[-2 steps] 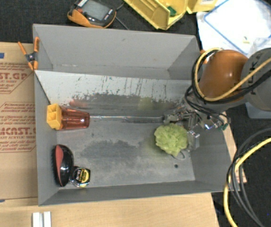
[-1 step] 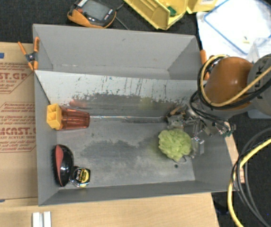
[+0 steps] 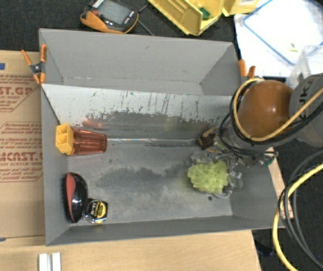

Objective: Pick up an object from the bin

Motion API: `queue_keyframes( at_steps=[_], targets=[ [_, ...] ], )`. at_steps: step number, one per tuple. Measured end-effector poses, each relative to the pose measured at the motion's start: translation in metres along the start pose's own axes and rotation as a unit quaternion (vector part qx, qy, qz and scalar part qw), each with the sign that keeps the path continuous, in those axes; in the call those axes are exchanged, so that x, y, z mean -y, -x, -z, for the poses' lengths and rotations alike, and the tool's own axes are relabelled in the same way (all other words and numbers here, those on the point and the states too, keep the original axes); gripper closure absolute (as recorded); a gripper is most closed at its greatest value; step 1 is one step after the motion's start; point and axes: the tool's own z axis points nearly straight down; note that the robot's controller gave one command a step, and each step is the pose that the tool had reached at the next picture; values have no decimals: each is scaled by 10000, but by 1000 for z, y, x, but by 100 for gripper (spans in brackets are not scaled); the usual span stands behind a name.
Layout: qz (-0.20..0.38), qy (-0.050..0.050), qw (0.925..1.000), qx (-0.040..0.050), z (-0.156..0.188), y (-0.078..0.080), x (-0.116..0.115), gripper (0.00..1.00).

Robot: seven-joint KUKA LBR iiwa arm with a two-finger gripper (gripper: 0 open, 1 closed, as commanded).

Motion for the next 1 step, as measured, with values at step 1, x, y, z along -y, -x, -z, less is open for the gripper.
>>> queue_keyframes(
  at_steps=[1],
  targets=[
    [1071, 7, 9942, 0, 1, 28, -9, 100]
  ],
)
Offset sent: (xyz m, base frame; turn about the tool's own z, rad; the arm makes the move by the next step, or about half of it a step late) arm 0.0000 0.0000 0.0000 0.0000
